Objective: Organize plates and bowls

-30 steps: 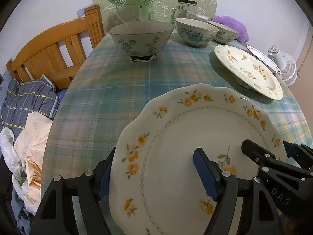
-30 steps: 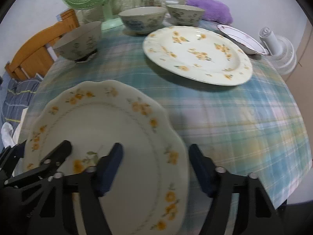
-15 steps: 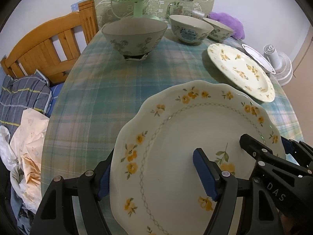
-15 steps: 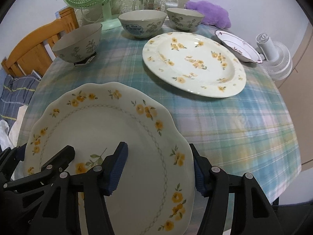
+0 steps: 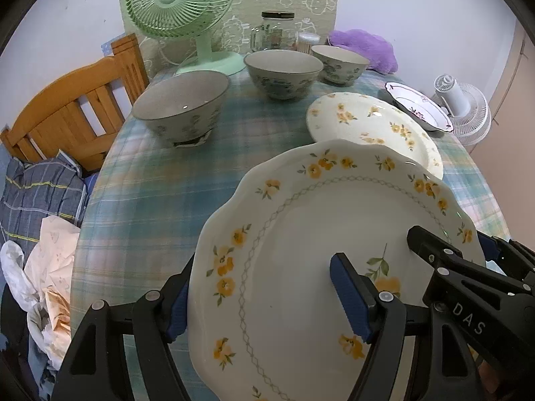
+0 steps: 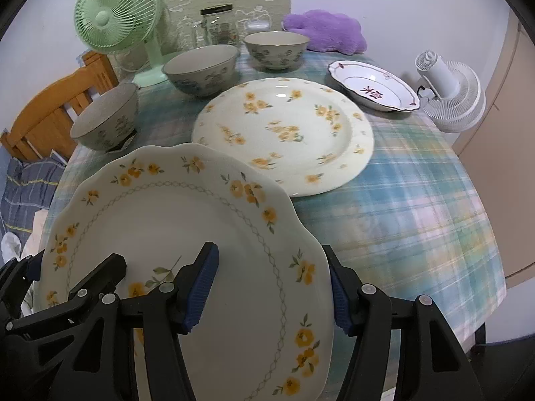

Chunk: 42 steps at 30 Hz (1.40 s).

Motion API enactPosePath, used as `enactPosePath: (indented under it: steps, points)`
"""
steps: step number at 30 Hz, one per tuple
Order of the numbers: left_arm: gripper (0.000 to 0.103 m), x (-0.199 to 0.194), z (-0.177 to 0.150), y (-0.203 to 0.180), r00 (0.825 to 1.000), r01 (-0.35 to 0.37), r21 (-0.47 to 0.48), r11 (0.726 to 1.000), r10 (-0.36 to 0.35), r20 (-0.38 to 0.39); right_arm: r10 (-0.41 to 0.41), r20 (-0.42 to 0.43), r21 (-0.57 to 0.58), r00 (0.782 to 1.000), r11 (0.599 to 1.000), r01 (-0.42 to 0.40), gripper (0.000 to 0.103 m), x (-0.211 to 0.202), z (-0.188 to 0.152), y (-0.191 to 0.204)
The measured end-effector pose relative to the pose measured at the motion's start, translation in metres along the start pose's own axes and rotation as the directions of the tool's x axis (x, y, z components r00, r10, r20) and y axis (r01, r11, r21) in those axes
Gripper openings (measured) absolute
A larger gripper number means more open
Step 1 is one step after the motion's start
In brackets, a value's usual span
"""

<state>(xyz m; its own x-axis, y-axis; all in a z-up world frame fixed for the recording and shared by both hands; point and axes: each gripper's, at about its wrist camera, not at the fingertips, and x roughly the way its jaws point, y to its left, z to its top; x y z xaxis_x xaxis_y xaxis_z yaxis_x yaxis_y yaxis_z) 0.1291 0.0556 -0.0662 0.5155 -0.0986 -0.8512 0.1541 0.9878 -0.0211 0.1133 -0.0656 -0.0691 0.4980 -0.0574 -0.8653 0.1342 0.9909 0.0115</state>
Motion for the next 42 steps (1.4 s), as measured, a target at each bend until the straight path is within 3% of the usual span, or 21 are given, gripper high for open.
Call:
enactPosePath:
  steps: [13,31,42]
  points:
    - [0.075,0.009,0.021,-0.088,1.0,0.001,-0.027,1.0,-0.001,0.012,-0.005,0.017,-0.029,1.0,1.0,0.006,0.065,-0.002,0.026,-0.088]
    - [0.075,0.042,0.029,-0.209,0.998,0.051,-0.01,0.999,-0.051,-0.023,-0.059,-0.017,0.0,0.998,0.998,0.059,0.065,0.015,0.029,-0.217]
    - [0.075,0.07,0.024,-0.245,0.995,0.047,-0.022,0.999,-0.048,-0.087,-0.067,-0.081,0.007,0.994,0.998,0.067,0.065,0.038,0.023,-0.264]
